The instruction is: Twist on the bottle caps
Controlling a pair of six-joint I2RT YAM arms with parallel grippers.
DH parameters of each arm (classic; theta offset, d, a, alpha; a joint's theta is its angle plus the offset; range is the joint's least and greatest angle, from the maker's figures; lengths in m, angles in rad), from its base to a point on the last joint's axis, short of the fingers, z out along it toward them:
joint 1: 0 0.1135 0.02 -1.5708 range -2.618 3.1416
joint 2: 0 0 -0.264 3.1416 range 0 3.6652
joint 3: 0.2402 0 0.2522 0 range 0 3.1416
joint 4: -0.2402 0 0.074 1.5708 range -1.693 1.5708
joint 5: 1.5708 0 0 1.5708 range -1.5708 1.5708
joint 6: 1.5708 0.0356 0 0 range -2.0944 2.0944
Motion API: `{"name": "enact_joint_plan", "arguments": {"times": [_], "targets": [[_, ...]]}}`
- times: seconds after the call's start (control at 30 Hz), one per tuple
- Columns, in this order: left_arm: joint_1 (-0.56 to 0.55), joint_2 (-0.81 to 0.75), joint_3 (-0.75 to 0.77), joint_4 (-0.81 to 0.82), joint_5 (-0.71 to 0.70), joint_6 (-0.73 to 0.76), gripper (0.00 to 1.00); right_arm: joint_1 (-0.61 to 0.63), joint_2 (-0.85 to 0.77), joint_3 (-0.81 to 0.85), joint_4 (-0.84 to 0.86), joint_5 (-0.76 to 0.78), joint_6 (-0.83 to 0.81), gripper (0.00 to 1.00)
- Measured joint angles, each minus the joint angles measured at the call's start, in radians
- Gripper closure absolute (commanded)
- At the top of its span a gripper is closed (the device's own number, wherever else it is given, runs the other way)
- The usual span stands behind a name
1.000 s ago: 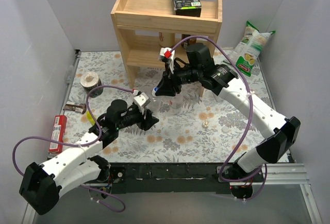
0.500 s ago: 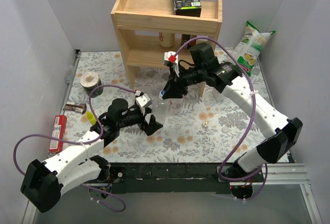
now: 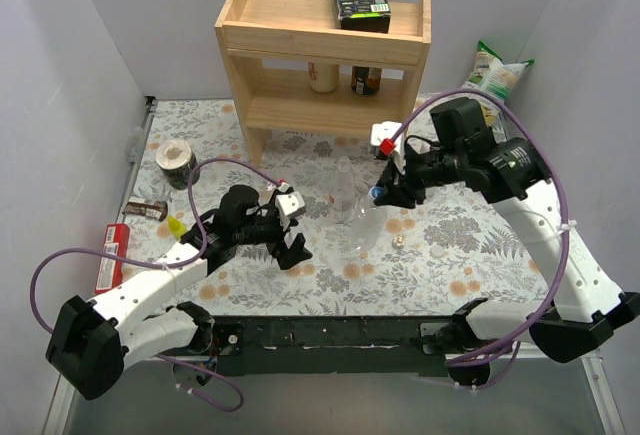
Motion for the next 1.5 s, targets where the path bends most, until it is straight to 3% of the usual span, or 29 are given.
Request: {"name": "enact_joint_plan", "arguments": {"times": [0.2, 0.4, 0.67, 1.0, 1.37, 1.4, 1.5], "targets": [[0.000, 0.022, 0.007, -0.011, -0.002, -0.014, 0.02, -0.203, -0.045, -0.071, -0.044, 0.074, -0.046, 0.99], [0.001, 0.078, 0.030, -0.003, -0.025, -0.063, 0.02, -0.394, -0.038, -0.195, 0.093, 0.135, -0.046, 0.99], [0.002, 0.122, 0.072, -0.020, -0.067, -0.091, 0.02, -0.436, 0.042, -0.249, 0.299, 0.142, -0.042, 0.99], [0.003, 0.173, 0.089, -0.026, -0.091, -0.097, 0.02, -0.436, 0.082, -0.329, 0.379, 0.137, -0.035, 0.95], [0.003, 0.194, 0.093, -0.026, -0.092, -0.096, 0.02, -0.436, 0.092, -0.362, 0.417, 0.117, -0.021, 0.67], [0.003, 0.197, 0.094, -0.026, -0.092, -0.096, 0.02, -0.436, 0.092, -0.362, 0.418, 0.117, -0.019, 0.61], [0.003, 0.204, 0.095, -0.027, -0.092, -0.095, 0.02, -0.436, 0.092, -0.363, 0.423, 0.117, -0.015, 0.59]]}}
